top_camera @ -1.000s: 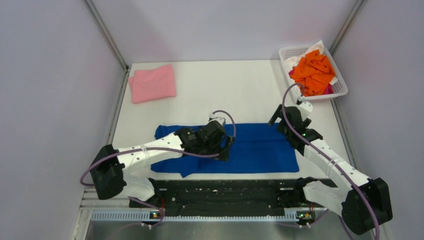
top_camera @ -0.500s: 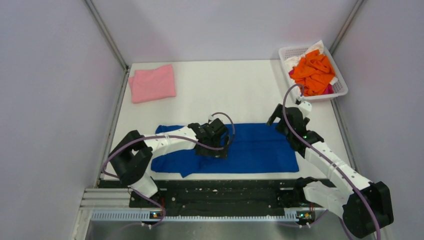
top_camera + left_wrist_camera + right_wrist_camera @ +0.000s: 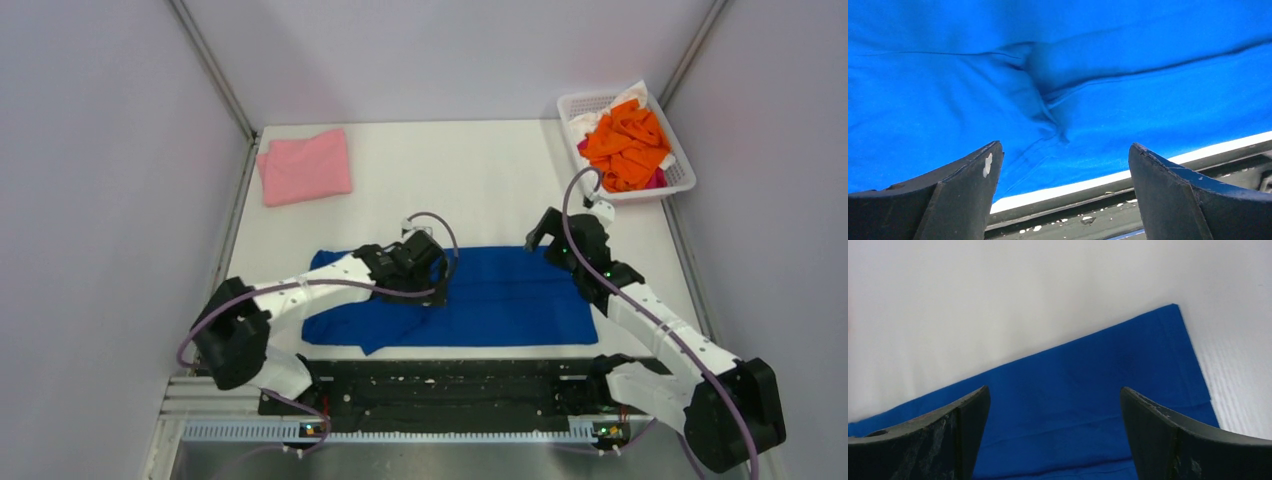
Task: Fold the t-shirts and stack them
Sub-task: Rotate the tshirt 90 degrees
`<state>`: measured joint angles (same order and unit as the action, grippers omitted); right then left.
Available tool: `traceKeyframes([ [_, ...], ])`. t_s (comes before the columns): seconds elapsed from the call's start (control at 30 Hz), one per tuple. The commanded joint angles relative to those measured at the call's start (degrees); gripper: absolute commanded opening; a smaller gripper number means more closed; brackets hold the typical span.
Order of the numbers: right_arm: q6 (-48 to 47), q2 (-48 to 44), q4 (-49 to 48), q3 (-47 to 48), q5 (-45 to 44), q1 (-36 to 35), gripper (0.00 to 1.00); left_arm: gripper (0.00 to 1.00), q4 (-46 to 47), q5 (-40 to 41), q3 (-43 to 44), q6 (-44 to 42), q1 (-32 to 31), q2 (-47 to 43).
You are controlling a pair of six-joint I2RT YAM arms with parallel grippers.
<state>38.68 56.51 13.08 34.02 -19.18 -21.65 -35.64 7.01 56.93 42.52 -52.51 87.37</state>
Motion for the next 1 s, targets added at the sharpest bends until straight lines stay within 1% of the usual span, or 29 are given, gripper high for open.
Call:
traceKeyframes([
  [0.0,-0.8,4.68,-9.1,-0.02,10.92,-0.84,0.99,0.99,1.09,3.02,-6.51,4.05,7.88,-13.17],
  [0.07,-0.53,8.41,-12.18,0.88,13.46,-2.79,0.99,0.99,8.45,-1.47,-13.63,5.81,15.11,-18.45],
  [0.1,-0.55,10.38,-12.51,1.59,13.5,-4.39,0.99,0.99,12.5,-2.2,-16.89,6.61,17.94,-20.16],
  [0.2,-0.62,16.62,-14.1,4.4,13.54,-8.42,0.99,0.99,18.33,-3.06,-21.13,8.56,24.22,-20.72],
  [0.3,0.42,21.71,-15.18,5.13,13.78,-10.53,0.99,0.99,23.39,-3.94,-21.57,9.5,28.44,-15.7],
  [0.43,1.16,26.58,-17.35,5.55,16.27,-12.07,0.99,0.99,31.69,-6.33,-19.49,11.32,33.97,-2.96],
  [0.5,0.7,28.03,-17.07,5.77,15.86,-13.13,0.99,0.99,32.69,-11.49,-14.82,10.68,36.96,3.85],
  [0.53,-0.06,28.54,-17.24,5.65,16.36,-13.47,0.99,0.99,32.07,-12.39,-11.41,10.2,37.65,7.26],
  [0.7,0.21,30.45,-16.38,4.62,17.67,-16.43,0.99,0.99,24.36,-10.98,10.56,7.62,37.94,24.0],
  [0.77,0.83,30.15,-14.89,3.83,18.05,-18.52,0.99,0.99,23.0,-14.44,19.73,7.55,38.0,29.97],
  [0.87,2.01,29.19,-13.93,2.49,18.84,-23.63,0.99,0.99,25.92,-20.61,32.69,8.45,36.89,38.38],
  [0.9,2.48,29.16,-14.09,2.43,19.61,-25.49,0.99,0.99,27.62,-21.15,38.37,8.79,36.28,42.47],
  [0.97,2.63,29.68,-15.88,3.07,23.01,-28.76,0.99,0.99,27.8,-20.82,49.01,9.98,34.72,49.61],
])
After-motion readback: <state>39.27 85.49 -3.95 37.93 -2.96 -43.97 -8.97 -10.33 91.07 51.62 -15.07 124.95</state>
